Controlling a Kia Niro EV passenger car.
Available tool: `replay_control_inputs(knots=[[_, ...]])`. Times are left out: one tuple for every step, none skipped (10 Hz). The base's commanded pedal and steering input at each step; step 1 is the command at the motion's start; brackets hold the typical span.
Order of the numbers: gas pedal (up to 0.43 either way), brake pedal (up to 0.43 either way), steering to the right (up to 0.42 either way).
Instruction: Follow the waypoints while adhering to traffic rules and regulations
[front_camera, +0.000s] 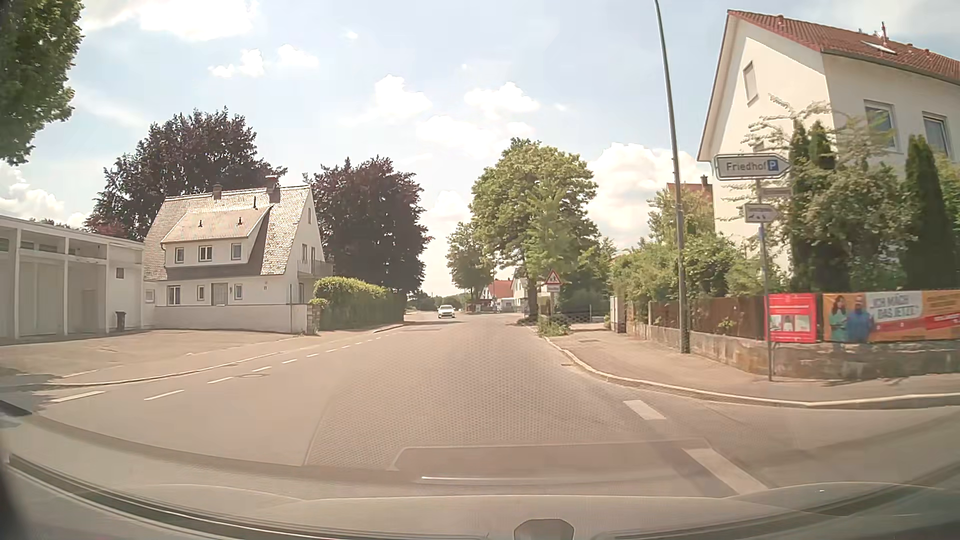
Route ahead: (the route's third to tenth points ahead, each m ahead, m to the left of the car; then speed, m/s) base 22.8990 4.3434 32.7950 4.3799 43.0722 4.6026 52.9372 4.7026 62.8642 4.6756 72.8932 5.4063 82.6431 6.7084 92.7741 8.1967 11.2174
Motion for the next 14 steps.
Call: replay_control_inputs(knots=[[0.157, 0.0, -0.004], [0.157, 0.0, -0.004], [0.157, 0.0, -0.004], [0.157, 0.0, -0.004], [0.157, 0.0, -0.004], [0.157, 0.0, -0.004], [0.157, 0.0, -0.004], [0.157, 0.0, -0.004], [0.157, 0.0, -0.004], [0.157, 0.0, -0.004], [0.157, 0.0, -0.004], [0.157, 0.0, -0.005], [0.157, 0.0, -0.005], [0.157, 0.0, -0.005]])
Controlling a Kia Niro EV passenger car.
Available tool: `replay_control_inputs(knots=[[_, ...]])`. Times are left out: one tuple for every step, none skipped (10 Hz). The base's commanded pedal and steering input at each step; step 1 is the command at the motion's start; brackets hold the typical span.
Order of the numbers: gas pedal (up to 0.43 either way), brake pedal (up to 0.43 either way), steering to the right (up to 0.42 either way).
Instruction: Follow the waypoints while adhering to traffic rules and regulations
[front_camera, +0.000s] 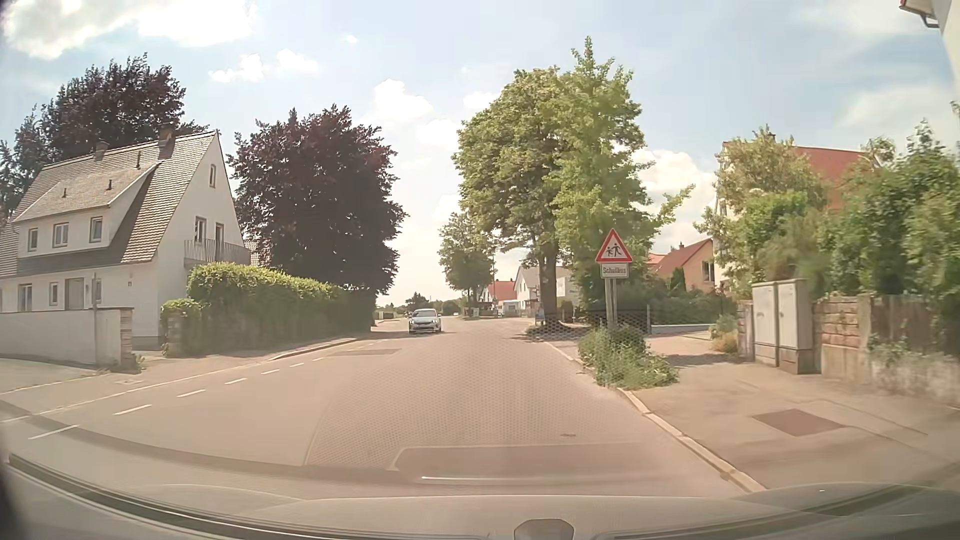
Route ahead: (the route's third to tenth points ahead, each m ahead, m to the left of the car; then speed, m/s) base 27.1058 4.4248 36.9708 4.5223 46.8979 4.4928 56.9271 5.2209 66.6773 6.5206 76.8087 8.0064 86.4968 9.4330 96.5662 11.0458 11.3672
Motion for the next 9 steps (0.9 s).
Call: replay_control_inputs(knots=[[0.157, 0.0, -0.004], [0.157, 0.0, -0.003], [0.157, 0.0, -0.003], [0.157, 0.0, -0.004], [0.157, 0.0, -0.004], [0.157, 0.0, -0.004], [0.157, 0.0, -0.004], [0.157, 0.0, -0.005], [0.157, 0.0, -0.006]])
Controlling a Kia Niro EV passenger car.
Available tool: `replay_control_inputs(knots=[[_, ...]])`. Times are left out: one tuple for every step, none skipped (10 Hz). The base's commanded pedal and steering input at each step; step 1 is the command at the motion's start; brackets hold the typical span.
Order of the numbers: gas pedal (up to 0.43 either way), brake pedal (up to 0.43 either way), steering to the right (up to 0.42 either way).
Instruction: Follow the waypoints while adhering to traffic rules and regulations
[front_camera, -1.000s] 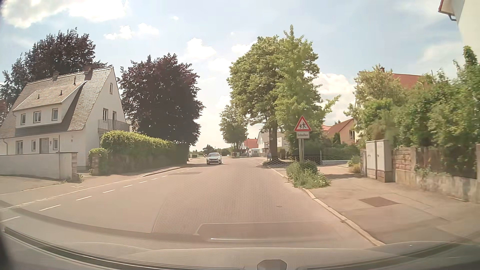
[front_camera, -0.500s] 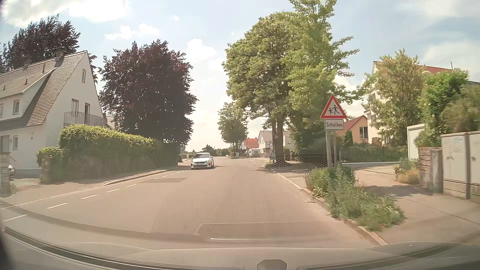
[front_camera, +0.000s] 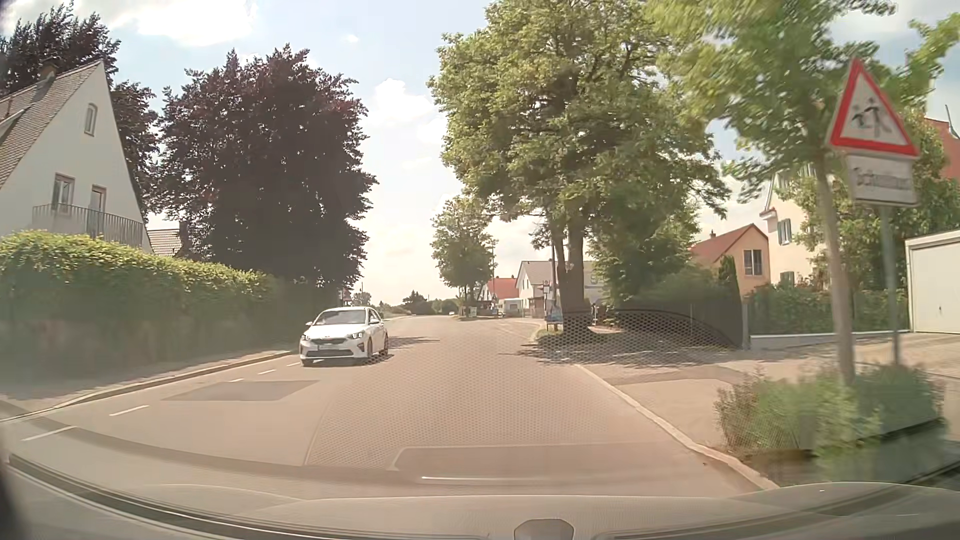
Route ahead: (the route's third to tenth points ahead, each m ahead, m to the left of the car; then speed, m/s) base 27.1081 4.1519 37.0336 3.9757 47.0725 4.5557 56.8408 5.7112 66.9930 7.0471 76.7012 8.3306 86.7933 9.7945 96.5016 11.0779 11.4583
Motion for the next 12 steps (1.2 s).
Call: replay_control_inputs(knots=[[0.157, 0.0, -0.008], [0.157, 0.0, -0.009], [0.157, 0.0, -0.011], [0.157, 0.0, -0.012], [0.157, 0.0, -0.013], [0.157, 0.0, -0.013], [0.157, 0.0, -0.012], [0.157, 0.0, -0.011], [0.157, 0.0, -0.011], [0.157, 0.0, -0.009], [0.157, 0.0, -0.009], [0.157, 0.0, -0.009]])
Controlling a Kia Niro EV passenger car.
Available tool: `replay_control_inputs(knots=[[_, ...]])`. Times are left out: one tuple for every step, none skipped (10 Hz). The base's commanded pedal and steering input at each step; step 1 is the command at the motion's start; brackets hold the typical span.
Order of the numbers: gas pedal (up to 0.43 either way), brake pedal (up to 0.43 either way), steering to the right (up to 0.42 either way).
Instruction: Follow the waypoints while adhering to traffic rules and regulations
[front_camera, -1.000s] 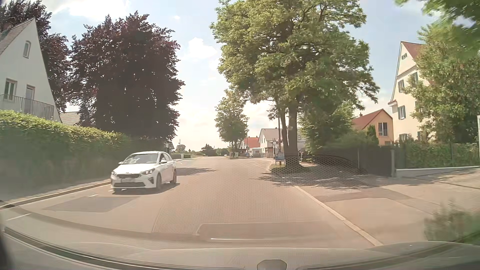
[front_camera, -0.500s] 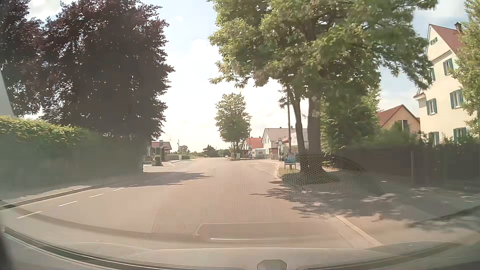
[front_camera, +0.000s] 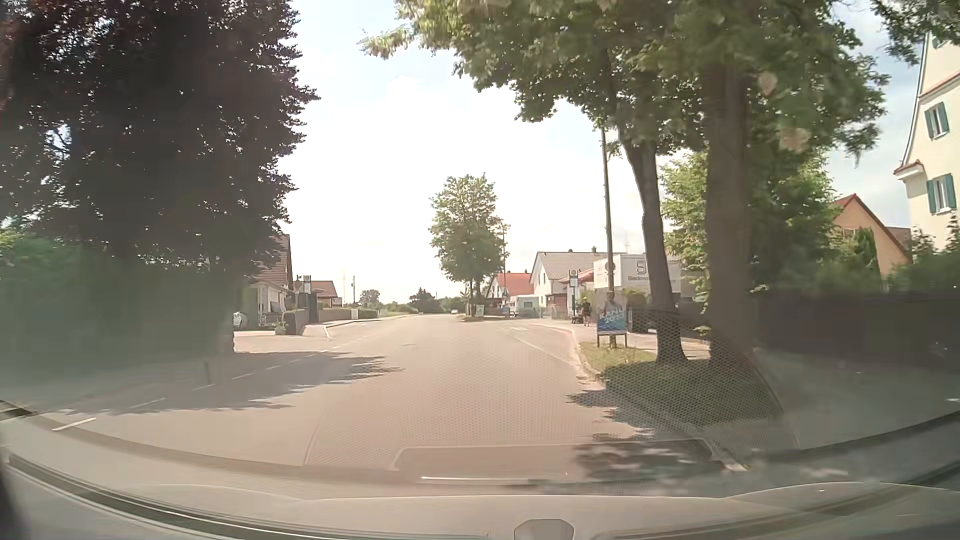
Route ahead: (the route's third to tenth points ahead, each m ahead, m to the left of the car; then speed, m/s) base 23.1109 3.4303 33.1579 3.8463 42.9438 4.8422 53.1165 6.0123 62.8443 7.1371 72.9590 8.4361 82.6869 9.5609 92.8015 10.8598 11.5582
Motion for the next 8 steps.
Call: replay_control_inputs(knots=[[0.157, 0.0, -0.011], [0.157, 0.0, -0.013], [0.157, 0.0, -0.015], [0.157, 0.0, -0.018], [0.157, 0.0, -0.02], [0.157, 0.0, -0.022], [0.157, 0.0, -0.022], [0.157, 0.0, -0.021]])
